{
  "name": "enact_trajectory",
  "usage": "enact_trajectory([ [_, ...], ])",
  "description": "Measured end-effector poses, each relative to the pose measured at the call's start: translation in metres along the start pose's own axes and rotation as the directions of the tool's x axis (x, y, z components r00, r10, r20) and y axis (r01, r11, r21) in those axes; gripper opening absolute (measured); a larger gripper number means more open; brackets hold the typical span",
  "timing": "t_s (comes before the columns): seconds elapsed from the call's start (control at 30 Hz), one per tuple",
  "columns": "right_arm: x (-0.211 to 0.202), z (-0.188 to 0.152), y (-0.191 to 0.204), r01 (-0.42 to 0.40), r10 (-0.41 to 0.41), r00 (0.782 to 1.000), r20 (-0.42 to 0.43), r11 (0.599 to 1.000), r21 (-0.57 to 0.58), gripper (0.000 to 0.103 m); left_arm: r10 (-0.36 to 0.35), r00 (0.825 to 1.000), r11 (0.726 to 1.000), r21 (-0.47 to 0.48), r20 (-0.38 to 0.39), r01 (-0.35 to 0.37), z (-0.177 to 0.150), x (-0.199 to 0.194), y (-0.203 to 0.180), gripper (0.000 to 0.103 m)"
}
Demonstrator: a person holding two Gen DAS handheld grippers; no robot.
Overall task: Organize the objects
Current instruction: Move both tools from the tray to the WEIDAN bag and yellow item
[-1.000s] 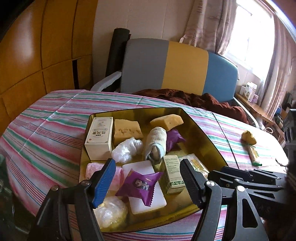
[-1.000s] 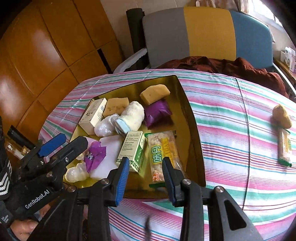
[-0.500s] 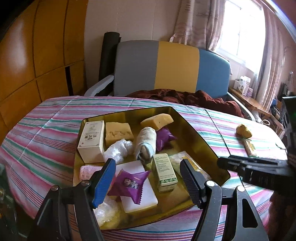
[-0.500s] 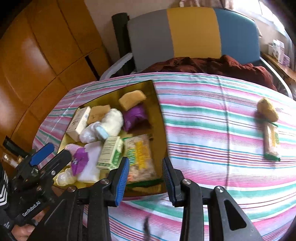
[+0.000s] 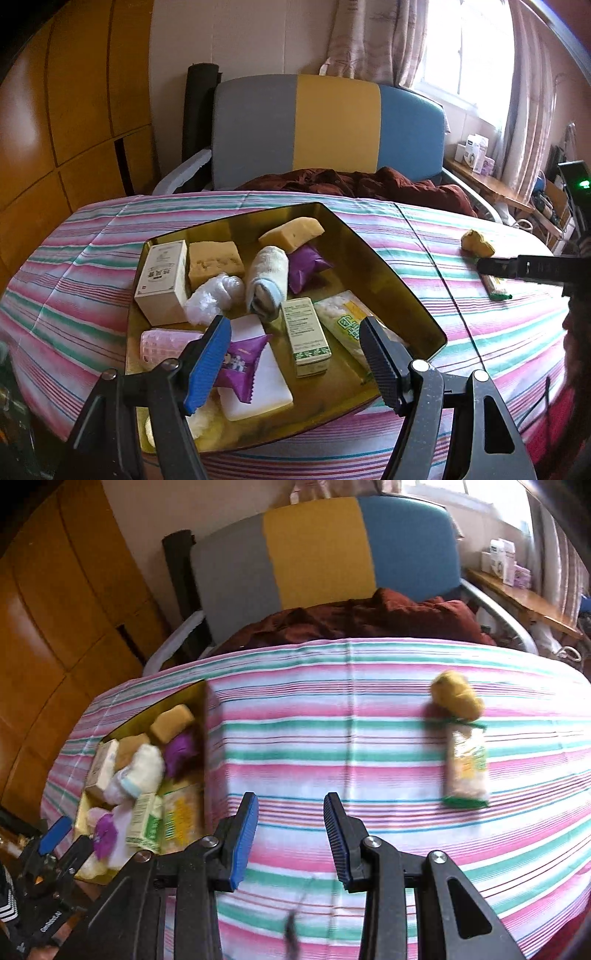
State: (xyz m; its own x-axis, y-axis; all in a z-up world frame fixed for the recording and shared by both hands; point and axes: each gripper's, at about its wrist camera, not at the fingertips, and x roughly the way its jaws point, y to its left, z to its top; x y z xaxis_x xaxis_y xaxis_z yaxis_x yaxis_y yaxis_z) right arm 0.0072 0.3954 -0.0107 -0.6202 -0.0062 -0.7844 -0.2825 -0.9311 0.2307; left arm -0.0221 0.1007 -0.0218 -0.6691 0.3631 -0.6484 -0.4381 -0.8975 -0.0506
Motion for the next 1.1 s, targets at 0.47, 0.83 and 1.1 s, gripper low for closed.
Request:
enact_trajectory([
  [0.47,0.0,0.033,-0.141,0.154,-0.174,0.984,0.045,0.947,0.283,0.037,-0.025,0.999,0.998,0.061,-0.036,0.027,-0.005,0.009,-0.023,0.073],
  [0.83,0.018,0.013,-0.2,0.11,-0.099,0.994,-0.049,0.838,0.535,0.038,-0.036,0.996,0.987,0.153,-0.084,0.049,-0.007,0.024,-0.063,0.073],
  [1.1,-0.004,0.008,-0.216,0.051,-0.101,0.994,0.046,0.783,0.621,0.04,-0.112,0.99,0.965,0.227,-0.083,0.128,0.012,0.033,-0.111,0.077],
])
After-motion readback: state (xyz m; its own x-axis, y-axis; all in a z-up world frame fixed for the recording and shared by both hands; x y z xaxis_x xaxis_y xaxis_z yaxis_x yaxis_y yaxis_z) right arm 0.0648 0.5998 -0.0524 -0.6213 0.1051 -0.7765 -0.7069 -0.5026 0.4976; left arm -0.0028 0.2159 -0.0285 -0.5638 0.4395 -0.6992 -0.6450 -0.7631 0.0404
